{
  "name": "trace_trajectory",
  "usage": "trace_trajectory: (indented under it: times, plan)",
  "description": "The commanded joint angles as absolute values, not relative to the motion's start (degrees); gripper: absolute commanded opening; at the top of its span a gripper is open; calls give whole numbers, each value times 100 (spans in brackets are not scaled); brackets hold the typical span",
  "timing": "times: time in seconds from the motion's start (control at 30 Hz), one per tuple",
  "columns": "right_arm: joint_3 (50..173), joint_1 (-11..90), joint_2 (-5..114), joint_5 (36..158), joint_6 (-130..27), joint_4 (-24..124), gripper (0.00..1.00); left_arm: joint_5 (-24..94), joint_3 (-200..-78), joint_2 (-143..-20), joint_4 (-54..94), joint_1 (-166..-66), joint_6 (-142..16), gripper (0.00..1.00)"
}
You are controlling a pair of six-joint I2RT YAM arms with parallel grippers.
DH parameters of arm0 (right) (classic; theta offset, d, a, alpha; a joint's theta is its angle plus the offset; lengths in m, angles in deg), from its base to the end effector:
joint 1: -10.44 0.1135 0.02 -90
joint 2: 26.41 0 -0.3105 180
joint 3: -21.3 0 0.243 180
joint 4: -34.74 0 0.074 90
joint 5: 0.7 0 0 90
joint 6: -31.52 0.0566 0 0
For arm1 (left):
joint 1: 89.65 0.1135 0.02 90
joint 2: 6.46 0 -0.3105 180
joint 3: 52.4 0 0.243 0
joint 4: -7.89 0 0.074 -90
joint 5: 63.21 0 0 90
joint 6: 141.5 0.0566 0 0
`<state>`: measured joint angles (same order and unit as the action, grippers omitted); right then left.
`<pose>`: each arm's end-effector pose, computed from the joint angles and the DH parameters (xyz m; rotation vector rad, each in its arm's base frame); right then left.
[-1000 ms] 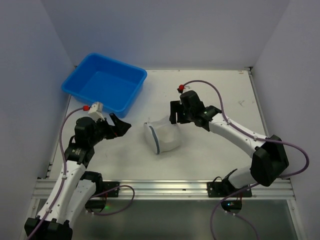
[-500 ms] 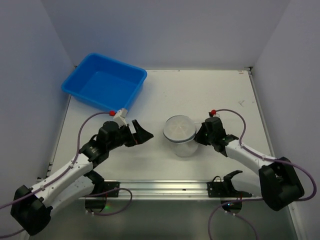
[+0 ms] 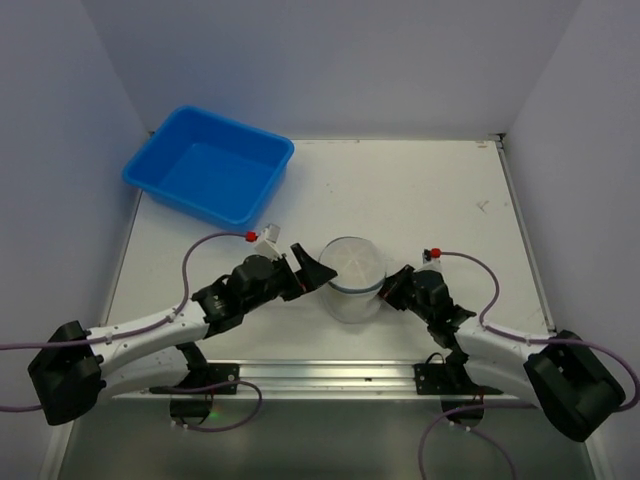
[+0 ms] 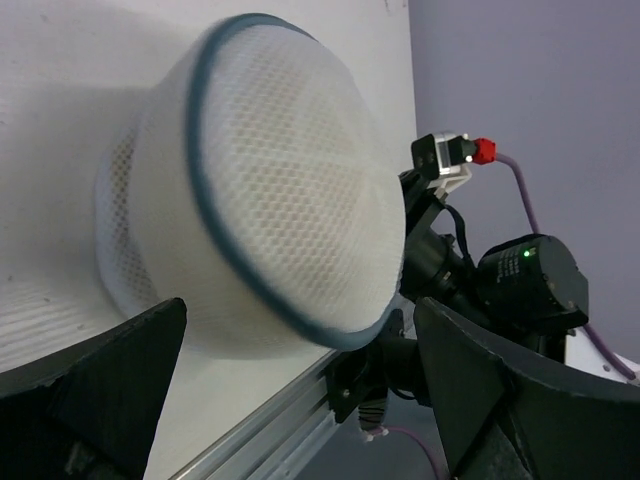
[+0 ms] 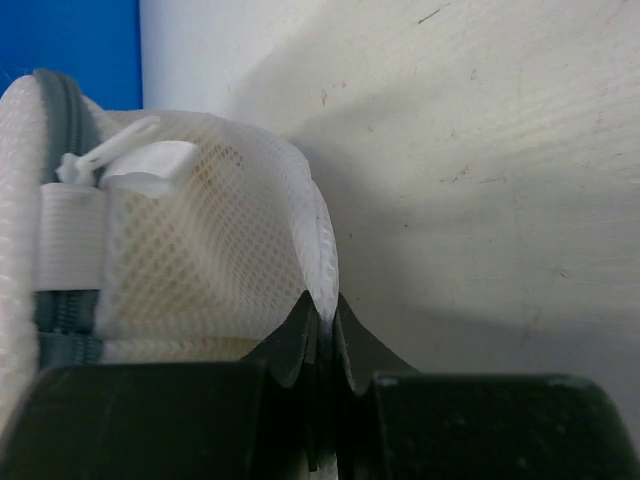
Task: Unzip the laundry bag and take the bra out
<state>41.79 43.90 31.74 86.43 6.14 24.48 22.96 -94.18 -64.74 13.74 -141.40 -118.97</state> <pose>0.1387 0.0883 0.1687 0.6247 2.1155 0.9765 0.1332 -0.1629 0.2590 -0.3494 2.1707 -1.2333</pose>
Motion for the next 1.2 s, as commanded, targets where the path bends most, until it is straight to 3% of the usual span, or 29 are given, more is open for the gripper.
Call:
trace_trajectory:
  times: [0.0,0.27,0.47,0.5,0.57,0.6,0.7,0.83,1.0,1.17]
  plan:
    - [4368,4586,3510,8140,1051,1547,0,1713,-9684,-6586,769,-14327,-12278,100]
    - [4553,4903,4293,8122,1069,1019,0,1326,-9667,-6974,1033,-14458,-12699,94]
    - [4544,4947,4224,8183,850,1177,0,1054,-9588,-7114,1129,-14467,-12745,68]
    - [4553,4947,4171,8227,701,1247,3,949,-9597,-7097,1164,-14467,-12701,57]
    - [4535,4947,3987,8324,542,1423,11,826,-9640,-7044,1173,-14467,-12404,44]
    - [4527,4947,3899,8367,350,1519,20,625,-9658,-6974,1208,-14459,-12262,31]
    - [4632,4947,3302,8535,-124,2492,36,482,-9781,-6860,1480,-14354,-11621,13]
    - [5175,4921,2651,8614,-951,4039,61,1332,-9572,-6780,1062,-13731,-10576,5]
    - [5546,4737,2071,9383,-1776,5246,77,3492,-9544,-7307,681,-12781,-9002,4]
    - [6345,4587,1991,10221,-2507,5589,87,4708,-9764,-7738,585,-12604,-8079,3]
